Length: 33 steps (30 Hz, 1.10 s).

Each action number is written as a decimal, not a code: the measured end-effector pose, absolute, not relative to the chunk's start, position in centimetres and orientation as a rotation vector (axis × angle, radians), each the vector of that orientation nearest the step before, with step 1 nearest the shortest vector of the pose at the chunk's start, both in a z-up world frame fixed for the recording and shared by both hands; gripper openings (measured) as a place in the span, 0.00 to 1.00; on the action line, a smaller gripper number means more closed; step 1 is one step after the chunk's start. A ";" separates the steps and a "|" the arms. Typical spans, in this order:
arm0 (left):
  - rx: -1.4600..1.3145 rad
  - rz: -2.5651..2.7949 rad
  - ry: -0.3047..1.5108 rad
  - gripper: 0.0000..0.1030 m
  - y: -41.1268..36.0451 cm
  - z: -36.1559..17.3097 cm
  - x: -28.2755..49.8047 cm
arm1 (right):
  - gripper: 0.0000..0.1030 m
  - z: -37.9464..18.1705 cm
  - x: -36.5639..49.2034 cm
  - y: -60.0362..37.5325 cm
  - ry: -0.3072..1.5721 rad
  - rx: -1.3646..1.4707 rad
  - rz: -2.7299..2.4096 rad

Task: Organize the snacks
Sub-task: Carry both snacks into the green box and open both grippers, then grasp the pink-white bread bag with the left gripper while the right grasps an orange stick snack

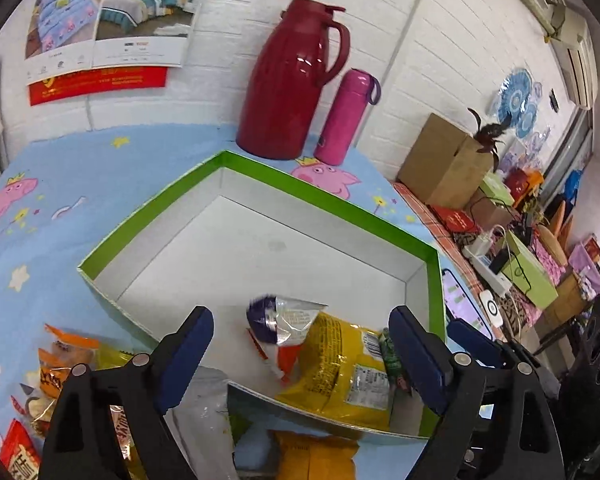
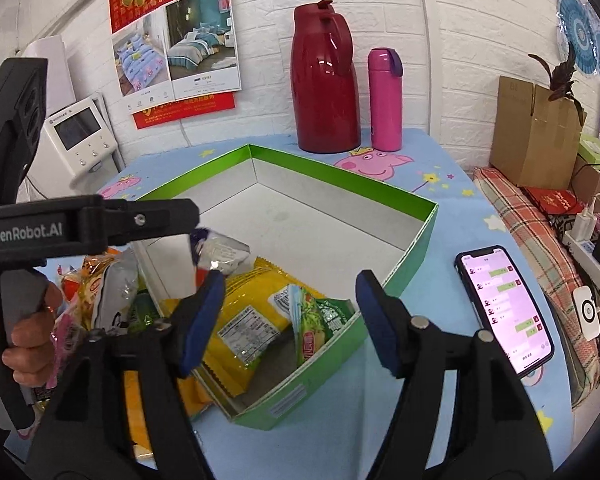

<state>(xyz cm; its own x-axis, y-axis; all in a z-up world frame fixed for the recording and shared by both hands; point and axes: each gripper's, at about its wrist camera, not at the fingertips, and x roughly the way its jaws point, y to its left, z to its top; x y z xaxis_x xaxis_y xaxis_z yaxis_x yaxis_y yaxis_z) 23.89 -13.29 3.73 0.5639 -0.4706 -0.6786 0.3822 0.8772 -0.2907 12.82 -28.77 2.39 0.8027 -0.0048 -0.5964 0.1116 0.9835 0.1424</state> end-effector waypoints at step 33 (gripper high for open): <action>-0.077 -0.338 0.837 0.90 -0.2 2.8 8.4 | 0.81 1.9 4.9 -19.6 0.714 0.213 0.111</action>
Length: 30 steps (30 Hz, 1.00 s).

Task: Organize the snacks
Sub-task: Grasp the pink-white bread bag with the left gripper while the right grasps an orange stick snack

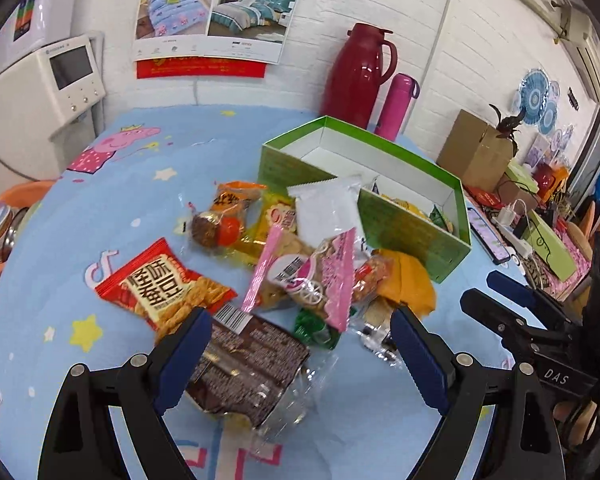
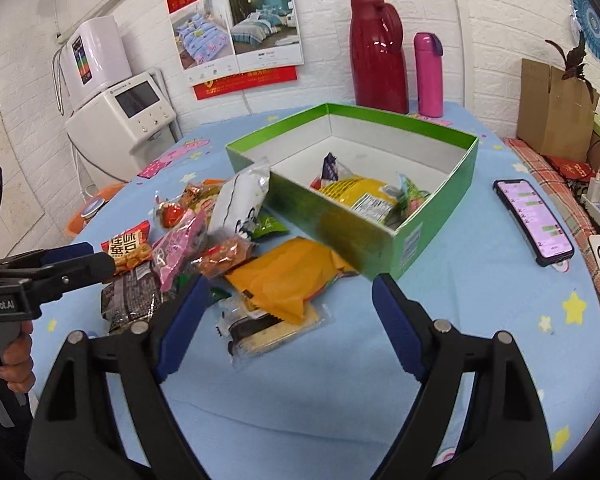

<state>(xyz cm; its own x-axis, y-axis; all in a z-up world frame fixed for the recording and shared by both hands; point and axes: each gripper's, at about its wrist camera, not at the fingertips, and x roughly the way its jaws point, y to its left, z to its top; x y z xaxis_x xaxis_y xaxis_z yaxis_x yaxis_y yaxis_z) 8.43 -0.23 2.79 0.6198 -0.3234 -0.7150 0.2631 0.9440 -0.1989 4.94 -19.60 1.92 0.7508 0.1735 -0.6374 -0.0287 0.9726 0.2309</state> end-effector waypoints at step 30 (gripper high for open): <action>-0.023 -0.512 0.989 0.89 -3.0 -1.0 17.0 | 0.22 -0.4 9.9 -17.8 0.757 0.230 0.233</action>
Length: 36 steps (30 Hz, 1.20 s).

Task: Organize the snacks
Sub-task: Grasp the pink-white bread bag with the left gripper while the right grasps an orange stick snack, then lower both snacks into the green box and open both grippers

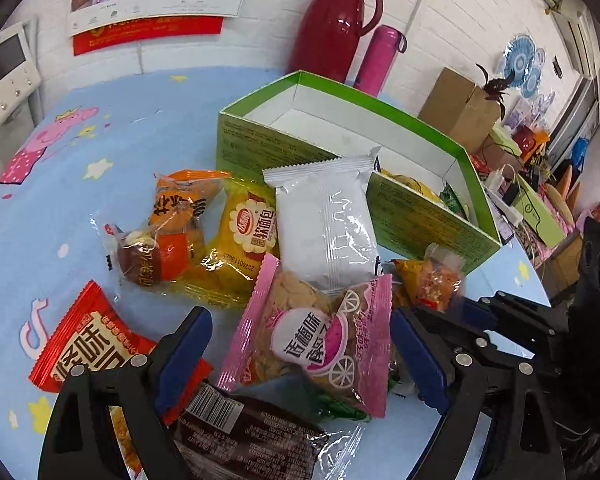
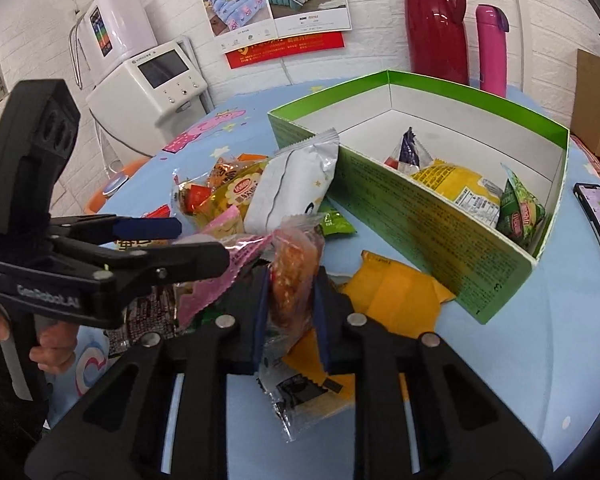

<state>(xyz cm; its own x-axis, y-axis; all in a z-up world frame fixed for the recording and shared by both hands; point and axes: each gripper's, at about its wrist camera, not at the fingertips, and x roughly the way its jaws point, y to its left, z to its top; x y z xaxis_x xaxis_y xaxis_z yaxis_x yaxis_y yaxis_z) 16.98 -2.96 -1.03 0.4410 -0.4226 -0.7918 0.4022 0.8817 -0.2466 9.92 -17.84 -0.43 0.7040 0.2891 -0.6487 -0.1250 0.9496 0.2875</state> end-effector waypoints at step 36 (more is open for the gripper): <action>-0.050 -0.550 0.814 0.47 -9.2 8.0 21.9 | 0.22 5.2 11.8 -26.8 0.594 0.245 0.022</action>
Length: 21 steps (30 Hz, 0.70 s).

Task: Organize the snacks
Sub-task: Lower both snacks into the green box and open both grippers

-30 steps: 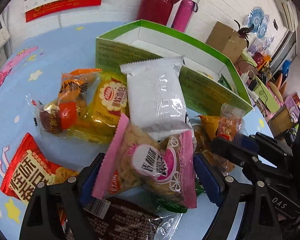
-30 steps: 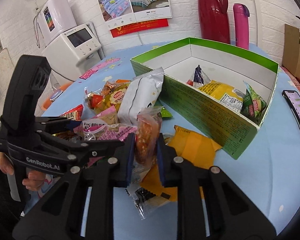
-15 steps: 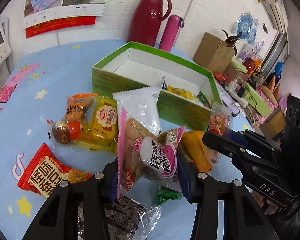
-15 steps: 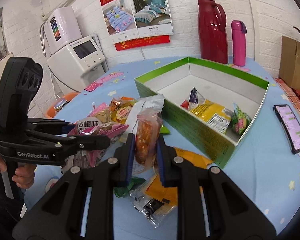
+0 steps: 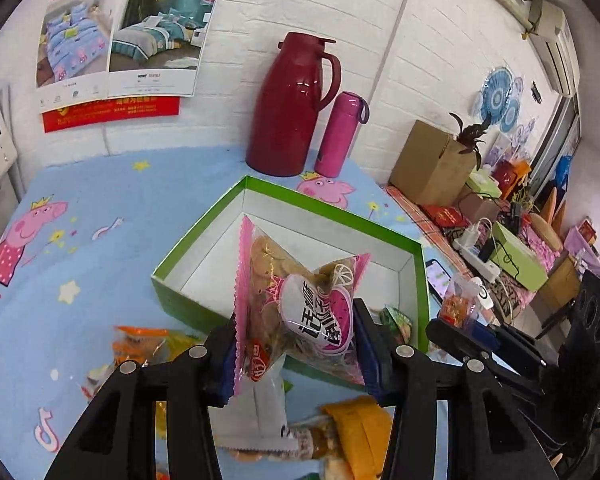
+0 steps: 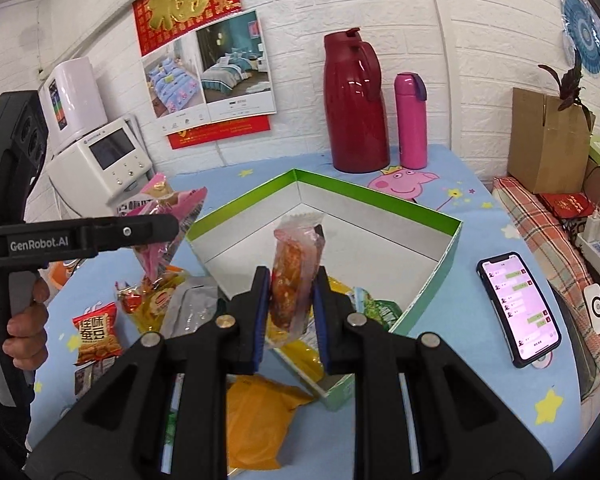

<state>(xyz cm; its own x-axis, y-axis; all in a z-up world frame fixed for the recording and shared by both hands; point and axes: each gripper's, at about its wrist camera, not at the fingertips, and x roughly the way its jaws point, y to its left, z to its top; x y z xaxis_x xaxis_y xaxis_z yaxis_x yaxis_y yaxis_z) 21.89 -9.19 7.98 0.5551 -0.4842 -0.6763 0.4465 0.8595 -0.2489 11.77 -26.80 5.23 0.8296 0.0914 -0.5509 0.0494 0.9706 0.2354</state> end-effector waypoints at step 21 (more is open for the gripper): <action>-0.043 -0.423 0.842 0.91 -12.0 3.6 26.9 | 0.82 2.2 14.8 -29.7 0.598 0.236 -0.074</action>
<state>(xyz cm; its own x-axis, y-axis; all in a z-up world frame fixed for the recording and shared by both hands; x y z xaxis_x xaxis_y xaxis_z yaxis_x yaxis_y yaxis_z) 26.88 -12.02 3.61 0.5879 -0.3794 -0.7145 0.3459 0.9163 -0.2019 14.84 -29.67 2.16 0.8246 -0.0014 -0.5657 0.1374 0.9705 0.1979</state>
